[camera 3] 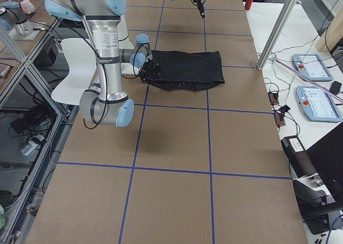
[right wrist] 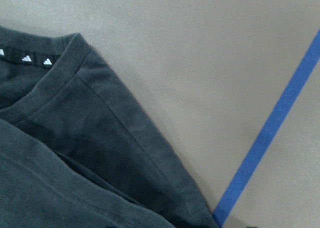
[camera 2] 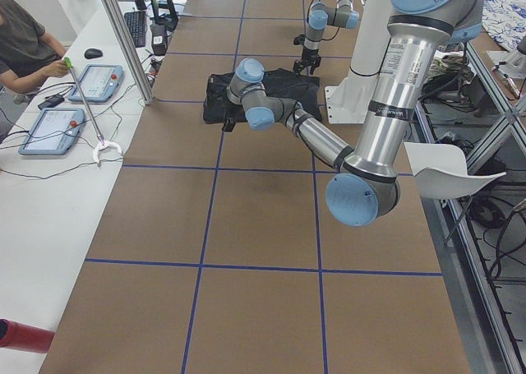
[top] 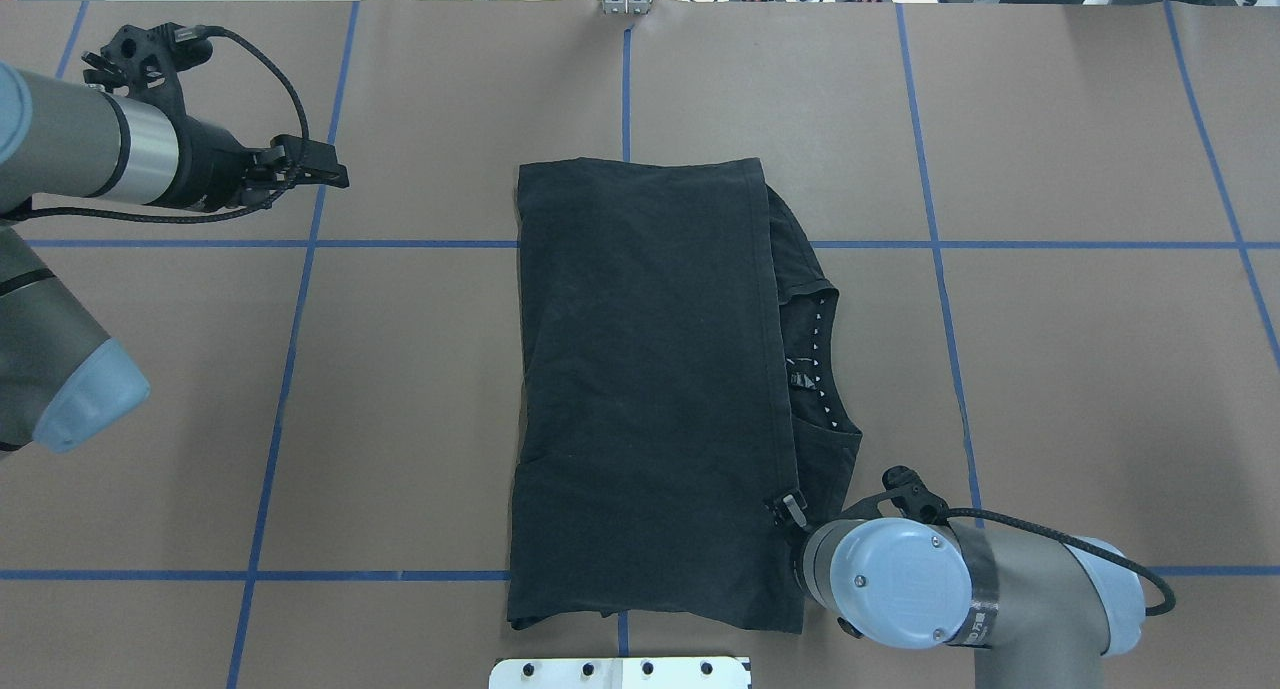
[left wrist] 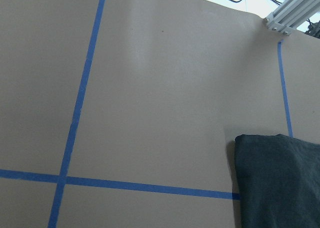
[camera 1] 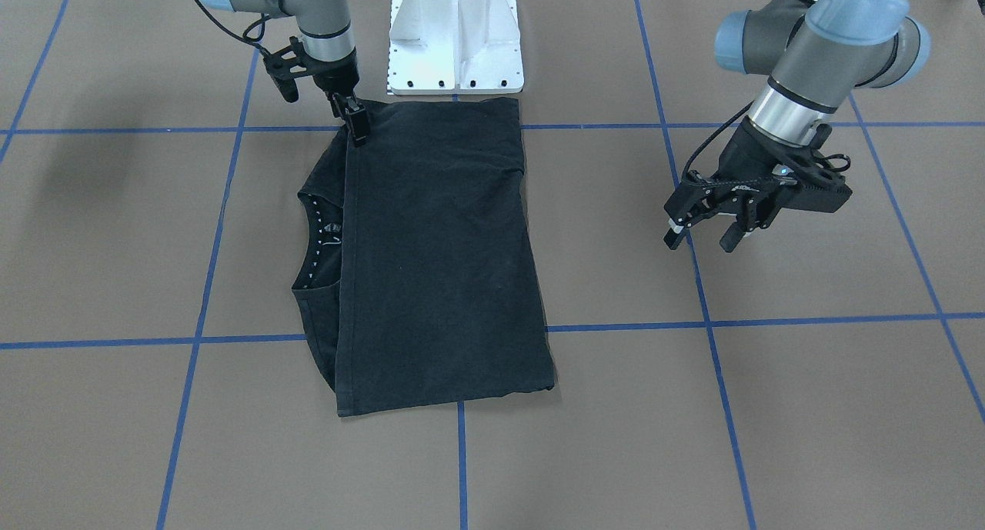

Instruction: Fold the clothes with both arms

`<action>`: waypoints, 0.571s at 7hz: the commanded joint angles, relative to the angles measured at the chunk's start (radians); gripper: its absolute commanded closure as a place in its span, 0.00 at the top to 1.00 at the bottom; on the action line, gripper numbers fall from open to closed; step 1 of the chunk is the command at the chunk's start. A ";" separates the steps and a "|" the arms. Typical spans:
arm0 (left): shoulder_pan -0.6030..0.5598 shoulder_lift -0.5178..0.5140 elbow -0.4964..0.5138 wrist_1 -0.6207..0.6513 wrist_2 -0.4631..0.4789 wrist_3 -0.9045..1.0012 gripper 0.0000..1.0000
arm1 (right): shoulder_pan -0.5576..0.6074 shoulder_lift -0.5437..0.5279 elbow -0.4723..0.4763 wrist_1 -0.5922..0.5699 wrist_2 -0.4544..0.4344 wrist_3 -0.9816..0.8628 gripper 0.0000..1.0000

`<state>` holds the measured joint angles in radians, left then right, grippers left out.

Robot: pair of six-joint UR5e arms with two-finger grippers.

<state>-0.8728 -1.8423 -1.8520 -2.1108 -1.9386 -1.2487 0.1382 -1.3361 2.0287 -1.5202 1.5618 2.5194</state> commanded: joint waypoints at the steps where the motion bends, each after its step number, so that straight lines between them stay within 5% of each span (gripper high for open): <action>1: 0.000 0.000 -0.001 0.000 0.001 0.000 1.00 | -0.017 -0.002 -0.007 0.000 0.000 -0.001 0.88; 3: 0.000 0.000 -0.001 0.000 0.001 0.000 1.00 | -0.017 0.000 -0.007 0.000 0.000 -0.004 0.81; 4: 0.000 0.000 -0.001 0.000 0.001 0.000 1.00 | -0.017 0.000 -0.007 0.000 0.000 -0.002 0.67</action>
<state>-0.8728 -1.8423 -1.8530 -2.1108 -1.9374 -1.2487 0.1218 -1.3368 2.0219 -1.5202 1.5616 2.5172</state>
